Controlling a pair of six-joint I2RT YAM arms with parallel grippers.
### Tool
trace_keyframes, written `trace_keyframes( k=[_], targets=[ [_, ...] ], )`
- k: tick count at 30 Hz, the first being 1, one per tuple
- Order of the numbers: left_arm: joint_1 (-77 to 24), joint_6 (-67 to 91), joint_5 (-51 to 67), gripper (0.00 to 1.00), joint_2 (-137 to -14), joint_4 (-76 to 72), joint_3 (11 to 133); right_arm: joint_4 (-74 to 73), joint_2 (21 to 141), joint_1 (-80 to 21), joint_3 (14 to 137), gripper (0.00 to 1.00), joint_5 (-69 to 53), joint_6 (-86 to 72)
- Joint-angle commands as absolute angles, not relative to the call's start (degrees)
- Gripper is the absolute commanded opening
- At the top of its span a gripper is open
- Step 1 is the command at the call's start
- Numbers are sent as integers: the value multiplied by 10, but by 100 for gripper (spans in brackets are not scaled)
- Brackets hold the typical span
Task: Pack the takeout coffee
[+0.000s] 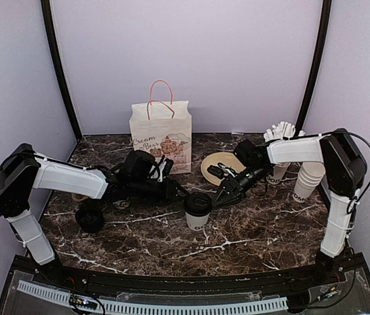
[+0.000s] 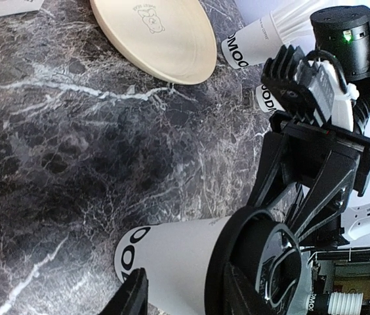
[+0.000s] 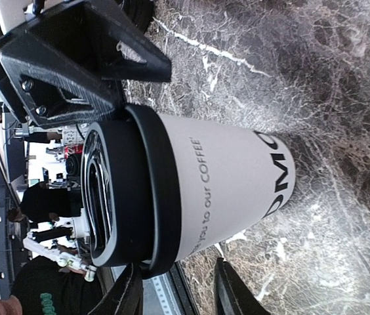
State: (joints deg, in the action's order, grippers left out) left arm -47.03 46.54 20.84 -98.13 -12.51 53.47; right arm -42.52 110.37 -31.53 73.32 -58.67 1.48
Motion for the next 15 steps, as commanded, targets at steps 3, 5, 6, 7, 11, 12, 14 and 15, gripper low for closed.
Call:
trace_keyframes(
  k=[3,5,6,7,11,12,14,15],
  targets=[
    [-480,441,202,39,-1059,17,493,-393,1164,-320,725,35,-418,11],
    [-480,434,198,39,-1050,13,495,-400,1159,-320,731,34,-442,22],
    [-481,427,195,39,-1040,8,496,-404,1154,-319,735,35,-460,31],
    [-482,423,193,39,-1029,6,501,-410,1149,-319,739,35,-479,42],
    [-487,402,190,42,-988,-22,523,-433,1107,-318,751,39,-529,70],
    [-488,399,195,43,-981,-29,526,-434,1096,-318,751,40,-534,74],
    [-493,392,200,45,-961,-47,534,-438,1077,-318,750,43,-538,80],
    [-494,388,201,46,-949,-54,540,-440,1070,-318,750,44,-538,84]
  ],
)
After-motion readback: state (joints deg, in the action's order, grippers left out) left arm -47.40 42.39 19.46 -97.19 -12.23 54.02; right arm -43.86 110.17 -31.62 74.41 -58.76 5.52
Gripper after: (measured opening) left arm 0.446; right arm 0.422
